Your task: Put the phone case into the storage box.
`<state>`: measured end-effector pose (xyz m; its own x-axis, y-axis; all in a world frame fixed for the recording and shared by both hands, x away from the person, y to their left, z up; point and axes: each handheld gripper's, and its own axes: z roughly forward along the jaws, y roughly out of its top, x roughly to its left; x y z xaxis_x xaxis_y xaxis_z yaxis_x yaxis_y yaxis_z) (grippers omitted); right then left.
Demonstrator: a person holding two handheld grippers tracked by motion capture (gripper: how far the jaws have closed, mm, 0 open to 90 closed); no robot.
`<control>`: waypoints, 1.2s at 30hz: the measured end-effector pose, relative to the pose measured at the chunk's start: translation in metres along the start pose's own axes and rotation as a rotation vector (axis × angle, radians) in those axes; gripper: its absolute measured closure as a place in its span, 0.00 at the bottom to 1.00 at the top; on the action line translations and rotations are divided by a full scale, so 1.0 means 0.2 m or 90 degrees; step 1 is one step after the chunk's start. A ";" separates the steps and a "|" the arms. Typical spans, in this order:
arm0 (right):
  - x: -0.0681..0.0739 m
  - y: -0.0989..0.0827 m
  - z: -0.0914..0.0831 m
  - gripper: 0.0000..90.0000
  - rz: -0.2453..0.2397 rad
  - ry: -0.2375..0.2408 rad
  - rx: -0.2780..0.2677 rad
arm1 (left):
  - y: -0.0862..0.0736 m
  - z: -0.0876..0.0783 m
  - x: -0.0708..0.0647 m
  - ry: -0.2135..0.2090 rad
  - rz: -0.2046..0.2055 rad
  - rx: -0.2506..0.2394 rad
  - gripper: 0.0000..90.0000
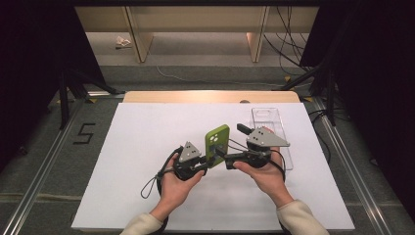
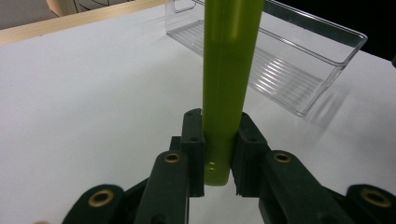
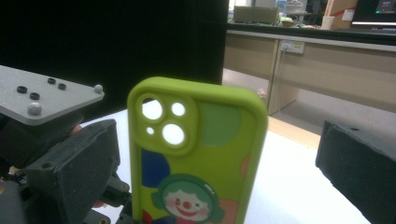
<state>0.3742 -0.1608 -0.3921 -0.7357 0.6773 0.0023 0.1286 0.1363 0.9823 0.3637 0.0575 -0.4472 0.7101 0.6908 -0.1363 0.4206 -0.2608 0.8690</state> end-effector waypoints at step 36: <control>0.05 -0.04 0.03 0.14 0.012 -0.064 0.000 | 0.00 0.06 -0.11 -0.009 0.005 0.000 0.86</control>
<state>0.3694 -0.1499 -0.4010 -0.6626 0.7490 0.0017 0.1421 0.1235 0.9821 0.3555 0.0348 -0.4494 0.7213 0.6791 -0.1362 0.4147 -0.2659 0.8703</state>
